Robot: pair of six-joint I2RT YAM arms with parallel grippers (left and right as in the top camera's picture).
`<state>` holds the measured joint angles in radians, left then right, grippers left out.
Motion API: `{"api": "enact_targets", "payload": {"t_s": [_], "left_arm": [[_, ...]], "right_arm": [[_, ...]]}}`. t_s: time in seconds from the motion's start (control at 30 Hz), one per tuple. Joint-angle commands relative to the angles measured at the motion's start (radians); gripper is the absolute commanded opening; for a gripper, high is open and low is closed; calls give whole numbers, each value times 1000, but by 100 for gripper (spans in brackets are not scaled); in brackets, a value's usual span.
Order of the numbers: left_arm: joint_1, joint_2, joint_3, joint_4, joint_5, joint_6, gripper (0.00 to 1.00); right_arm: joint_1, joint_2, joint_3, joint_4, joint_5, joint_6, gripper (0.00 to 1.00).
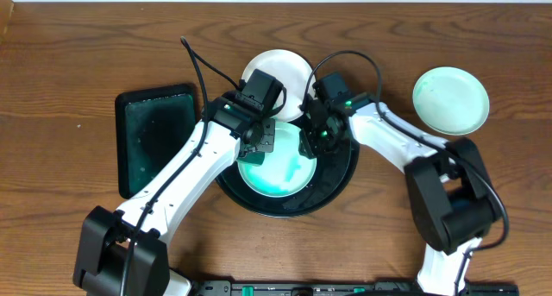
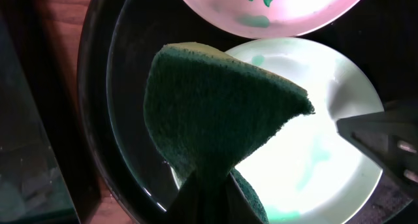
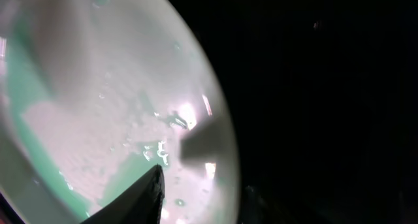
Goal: Clean dirty plates on tray and stack at the side
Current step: 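Scrub the held plate with the sponge in the left gripper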
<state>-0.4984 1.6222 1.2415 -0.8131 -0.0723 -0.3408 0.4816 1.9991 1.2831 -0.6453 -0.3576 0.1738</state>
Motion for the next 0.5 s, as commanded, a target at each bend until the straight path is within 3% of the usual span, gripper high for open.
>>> {"api": "enact_targets", "payload": {"t_s": [0.0, 0.03, 0.1, 0.13, 0.47], "left_arm": [[6, 8, 23, -10, -23, -8, 7], [6, 8, 23, -13, -23, -9, 7], [6, 8, 23, -17, -23, -8, 7], [6, 9, 23, -17, -23, -8, 7], [6, 8, 23, -17, -23, -9, 7]], "right_arm": [[16, 47, -4, 21, -40, 13, 40], [17, 49, -4, 26, -40, 13, 33], [19, 50, -4, 34, -40, 13, 8], [20, 50, -4, 40, -40, 13, 1], [24, 29, -4, 36, 72, 11, 2]]}}
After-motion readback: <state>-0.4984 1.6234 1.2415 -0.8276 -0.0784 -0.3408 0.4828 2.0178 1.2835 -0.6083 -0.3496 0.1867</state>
